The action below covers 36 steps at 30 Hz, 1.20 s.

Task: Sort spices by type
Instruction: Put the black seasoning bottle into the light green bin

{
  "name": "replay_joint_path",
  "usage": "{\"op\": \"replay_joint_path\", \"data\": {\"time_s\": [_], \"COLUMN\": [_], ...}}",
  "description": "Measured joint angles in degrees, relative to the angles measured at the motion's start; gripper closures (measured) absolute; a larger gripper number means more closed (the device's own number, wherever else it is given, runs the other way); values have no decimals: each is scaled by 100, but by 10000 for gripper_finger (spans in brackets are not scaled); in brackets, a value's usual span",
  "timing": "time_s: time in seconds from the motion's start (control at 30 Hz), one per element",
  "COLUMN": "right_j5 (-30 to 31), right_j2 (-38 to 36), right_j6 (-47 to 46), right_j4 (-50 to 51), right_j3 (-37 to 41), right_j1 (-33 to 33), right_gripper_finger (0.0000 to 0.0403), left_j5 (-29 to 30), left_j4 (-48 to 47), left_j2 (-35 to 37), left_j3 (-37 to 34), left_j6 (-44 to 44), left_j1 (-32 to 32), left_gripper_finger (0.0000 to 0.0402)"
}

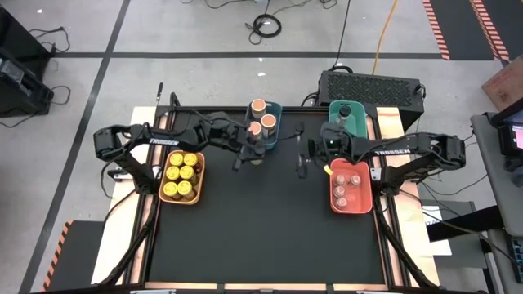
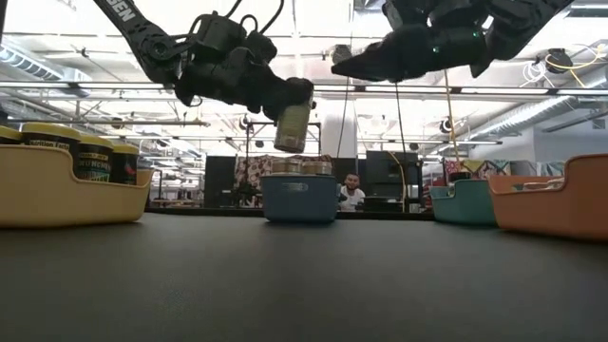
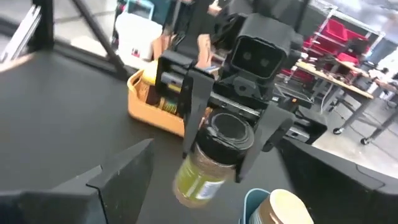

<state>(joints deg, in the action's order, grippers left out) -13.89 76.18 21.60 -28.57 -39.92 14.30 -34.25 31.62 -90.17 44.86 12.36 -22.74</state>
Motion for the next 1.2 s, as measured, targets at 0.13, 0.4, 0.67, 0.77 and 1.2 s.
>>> {"op": "replay_joint_path", "data": {"time_s": [0.13, 0.4, 0.67, 0.77, 1.2], "right_j5": [2, 2, 3, 4, 7], "right_j2": [2, 3, 4, 4, 9], "right_j6": [519, 762, 814, 957, 907], "right_j4": [226, 215, 278, 277, 1551], "right_j3": [0, 0, 0, 0, -686], "right_j1": [-133, -338, -428, -428, -428], "right_gripper_finger": [55, 55, 55, 55, 55], "left_j5": [-12, -10, -8, -7, -326], "left_j4": [-288, -879, -1173, -1172, -2449], "left_j2": [0, 0, 0, 0, -677], "left_j3": [32, 326, 455, 455, 1341], "left_j6": [0, 4, -4, -105, -224], "left_j1": [99, 231, 253, 264, 303], "left_gripper_finger": [189, 189, 189, 189, 189]}}
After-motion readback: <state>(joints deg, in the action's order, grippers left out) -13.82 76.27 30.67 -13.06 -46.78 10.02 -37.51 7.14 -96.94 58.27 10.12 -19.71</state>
